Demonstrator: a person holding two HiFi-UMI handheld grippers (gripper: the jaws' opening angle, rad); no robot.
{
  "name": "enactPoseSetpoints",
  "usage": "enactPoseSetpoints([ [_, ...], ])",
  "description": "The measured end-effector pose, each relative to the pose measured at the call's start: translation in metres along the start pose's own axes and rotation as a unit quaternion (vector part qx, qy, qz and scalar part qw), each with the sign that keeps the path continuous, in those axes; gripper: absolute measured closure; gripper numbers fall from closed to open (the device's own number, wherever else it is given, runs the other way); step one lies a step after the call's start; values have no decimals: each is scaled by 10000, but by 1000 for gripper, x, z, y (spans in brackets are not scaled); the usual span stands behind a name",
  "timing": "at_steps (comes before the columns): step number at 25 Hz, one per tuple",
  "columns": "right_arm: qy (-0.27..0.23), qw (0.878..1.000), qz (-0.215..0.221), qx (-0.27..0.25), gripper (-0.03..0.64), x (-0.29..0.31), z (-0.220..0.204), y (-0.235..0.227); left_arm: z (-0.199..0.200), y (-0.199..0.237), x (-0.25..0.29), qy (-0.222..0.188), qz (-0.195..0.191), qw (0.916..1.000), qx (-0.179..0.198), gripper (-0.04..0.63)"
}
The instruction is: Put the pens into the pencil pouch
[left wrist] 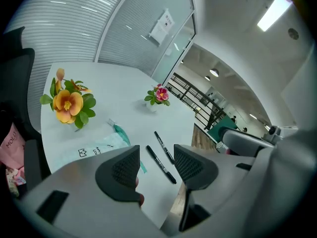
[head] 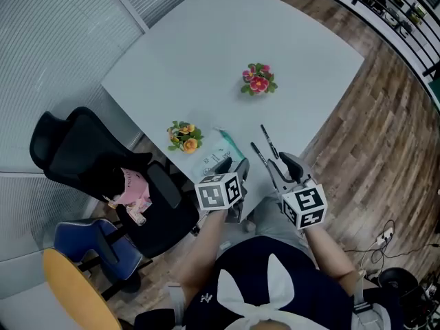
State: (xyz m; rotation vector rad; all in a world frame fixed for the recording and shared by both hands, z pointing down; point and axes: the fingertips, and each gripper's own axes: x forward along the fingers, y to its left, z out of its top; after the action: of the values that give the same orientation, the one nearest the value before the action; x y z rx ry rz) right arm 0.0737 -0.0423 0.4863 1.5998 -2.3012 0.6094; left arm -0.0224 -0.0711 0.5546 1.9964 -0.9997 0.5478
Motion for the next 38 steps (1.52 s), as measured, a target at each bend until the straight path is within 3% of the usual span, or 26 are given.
enactPoseSetpoints([
  [13, 385, 9990, 222, -39, 485, 26, -13, -19, -15, 47, 56, 510, 884, 9940, -384, 388],
  [25, 597, 9975, 372, -34, 488, 48, -19, -28, -37, 73, 83, 1036, 1668, 9803, -232, 405],
  [31, 720, 9962, 491, -52, 488, 54, -25, -24, -39, 72, 82, 1074, 1673, 9800, 4, 507],
  [38, 777, 9950, 623, -124, 488, 57, -27, -18, -34, 72, 76, 929, 1427, 9853, -167, 558],
])
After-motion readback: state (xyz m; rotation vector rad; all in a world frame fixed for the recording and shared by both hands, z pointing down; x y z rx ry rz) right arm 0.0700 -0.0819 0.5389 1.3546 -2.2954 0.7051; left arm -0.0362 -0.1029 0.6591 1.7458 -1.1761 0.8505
